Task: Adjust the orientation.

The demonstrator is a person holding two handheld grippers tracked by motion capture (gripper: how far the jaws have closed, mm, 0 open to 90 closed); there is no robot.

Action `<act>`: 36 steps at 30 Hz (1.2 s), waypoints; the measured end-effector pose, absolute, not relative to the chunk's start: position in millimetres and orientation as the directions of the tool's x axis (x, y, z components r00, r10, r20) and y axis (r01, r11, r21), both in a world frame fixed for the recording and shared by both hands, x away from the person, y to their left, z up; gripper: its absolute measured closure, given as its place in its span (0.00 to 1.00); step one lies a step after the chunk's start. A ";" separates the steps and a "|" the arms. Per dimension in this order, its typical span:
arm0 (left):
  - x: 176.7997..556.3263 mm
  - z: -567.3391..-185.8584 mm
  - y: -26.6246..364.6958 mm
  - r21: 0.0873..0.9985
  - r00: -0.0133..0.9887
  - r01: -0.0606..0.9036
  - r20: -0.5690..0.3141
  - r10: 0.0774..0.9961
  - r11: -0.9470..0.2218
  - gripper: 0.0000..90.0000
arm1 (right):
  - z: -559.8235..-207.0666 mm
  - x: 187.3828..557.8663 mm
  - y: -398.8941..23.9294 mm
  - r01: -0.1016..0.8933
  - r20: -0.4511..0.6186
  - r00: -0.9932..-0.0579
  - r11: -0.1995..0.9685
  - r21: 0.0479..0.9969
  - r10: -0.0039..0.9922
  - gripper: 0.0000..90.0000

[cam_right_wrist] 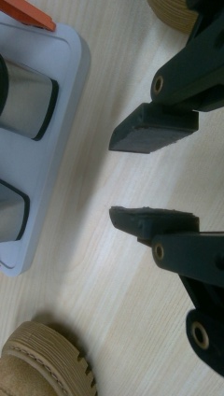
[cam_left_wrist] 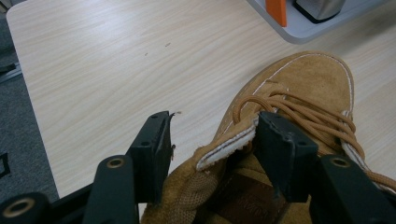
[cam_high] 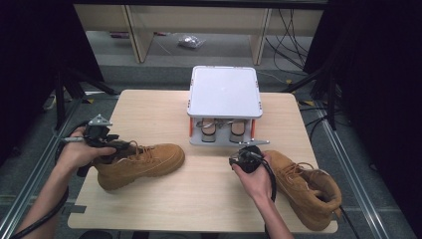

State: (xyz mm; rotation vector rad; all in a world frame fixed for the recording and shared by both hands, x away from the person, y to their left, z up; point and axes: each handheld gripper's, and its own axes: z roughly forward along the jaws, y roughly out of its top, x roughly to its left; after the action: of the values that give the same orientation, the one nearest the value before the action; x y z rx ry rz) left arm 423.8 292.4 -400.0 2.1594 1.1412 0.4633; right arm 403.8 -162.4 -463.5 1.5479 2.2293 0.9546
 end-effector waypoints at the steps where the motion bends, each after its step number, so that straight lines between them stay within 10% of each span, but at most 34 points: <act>1: 424.0 -400.7 292.4 0.683 0.560 0.599 0.016 0.829 -0.418 0.50 | -463.2 403.1 -161.9 0.737 0.141 -0.388 0.214 0.641 0.911 0.68; 22: 419.3 -397.6 290.9 0.611 0.645 0.549 0.123 0.754 -0.570 0.84 | -465.6 403.8 -164.7 0.749 0.161 -0.388 0.209 0.629 0.907 0.67; 36: 424.5 -400.1 291.9 0.593 0.649 0.558 0.125 0.750 -0.581 0.71 | -463.4 402.5 -168.7 0.750 0.170 -0.373 0.189 0.634 0.912 0.65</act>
State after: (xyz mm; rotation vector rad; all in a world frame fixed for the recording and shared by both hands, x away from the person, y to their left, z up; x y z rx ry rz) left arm 424.5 291.9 -400.1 2.3549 1.0176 0.4996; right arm 402.5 -168.7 -463.4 1.5927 2.2190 0.9553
